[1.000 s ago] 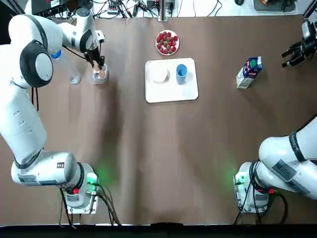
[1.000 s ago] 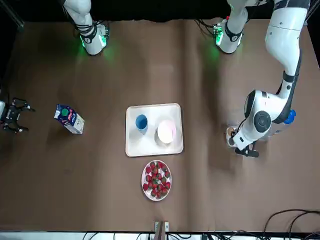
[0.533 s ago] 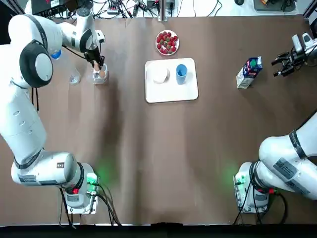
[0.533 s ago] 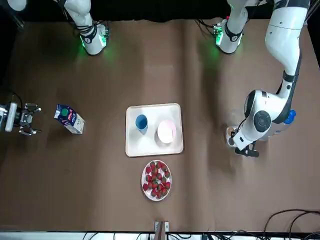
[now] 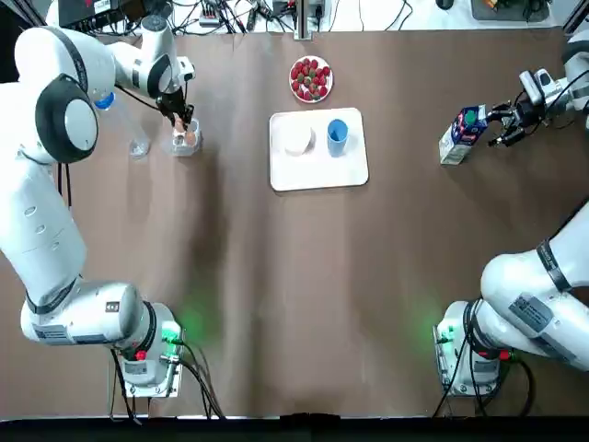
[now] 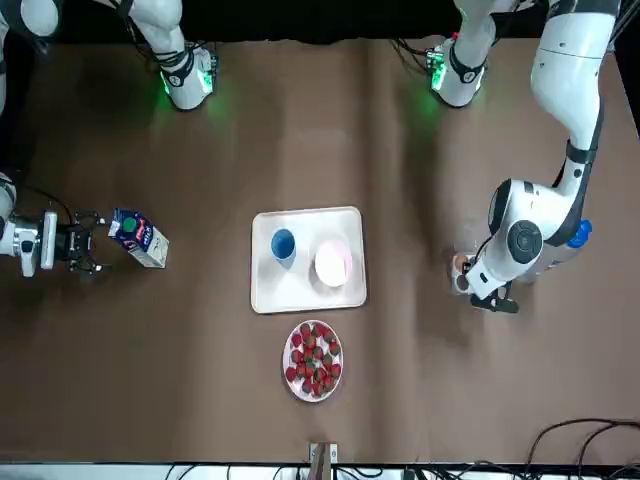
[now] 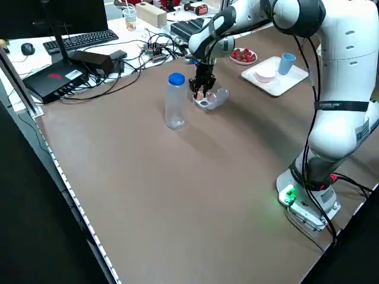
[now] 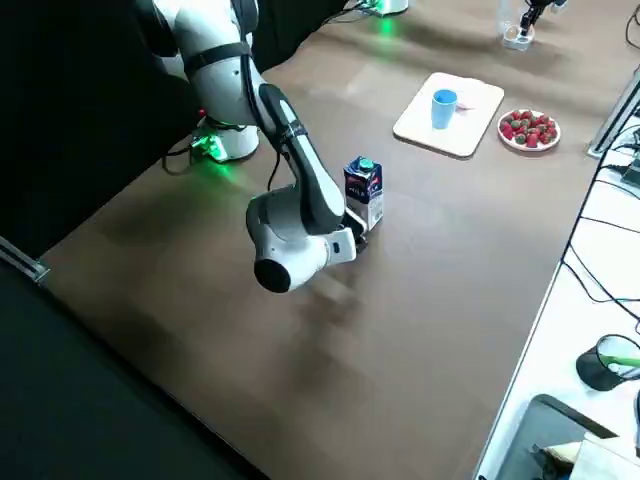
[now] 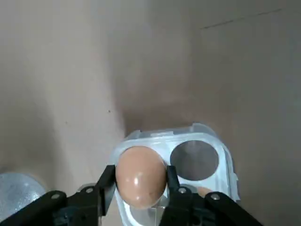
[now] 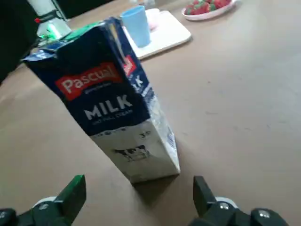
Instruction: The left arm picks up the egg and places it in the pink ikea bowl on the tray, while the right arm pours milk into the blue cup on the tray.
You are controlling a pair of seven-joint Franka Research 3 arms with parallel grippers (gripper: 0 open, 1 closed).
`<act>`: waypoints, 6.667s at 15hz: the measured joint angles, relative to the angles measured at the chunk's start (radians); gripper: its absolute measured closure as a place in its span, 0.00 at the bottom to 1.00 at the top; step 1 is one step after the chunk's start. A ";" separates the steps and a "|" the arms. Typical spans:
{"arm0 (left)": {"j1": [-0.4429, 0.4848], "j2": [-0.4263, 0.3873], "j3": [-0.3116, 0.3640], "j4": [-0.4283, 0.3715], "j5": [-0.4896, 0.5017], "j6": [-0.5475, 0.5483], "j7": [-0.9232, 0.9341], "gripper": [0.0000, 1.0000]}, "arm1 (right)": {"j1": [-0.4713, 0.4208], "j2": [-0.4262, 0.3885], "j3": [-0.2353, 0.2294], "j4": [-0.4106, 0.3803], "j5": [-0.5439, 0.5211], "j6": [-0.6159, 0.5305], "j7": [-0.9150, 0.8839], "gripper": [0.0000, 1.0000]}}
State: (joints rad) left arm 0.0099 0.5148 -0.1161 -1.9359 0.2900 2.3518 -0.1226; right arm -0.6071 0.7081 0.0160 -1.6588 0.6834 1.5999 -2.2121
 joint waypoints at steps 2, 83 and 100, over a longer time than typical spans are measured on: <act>0.000 -0.001 0.000 -0.001 0.000 0.000 0.000 0.52 | 0.000 0.011 0.001 0.000 0.002 -0.016 -0.049 0.00; -0.017 -0.364 -0.183 0.352 -0.188 -0.709 0.000 0.00 | 0.490 -0.320 0.026 -0.122 -0.003 0.016 0.368 0.47; 0.018 -0.436 -0.182 0.363 -0.188 -0.791 0.035 0.00 | 0.814 -0.337 0.025 -0.150 -0.102 0.306 0.752 0.52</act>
State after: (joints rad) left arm 0.0277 0.0793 -0.2979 -1.5729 0.1023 1.5603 -0.0876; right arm 0.2071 0.3716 0.0409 -1.8088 0.5815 1.9063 -1.4598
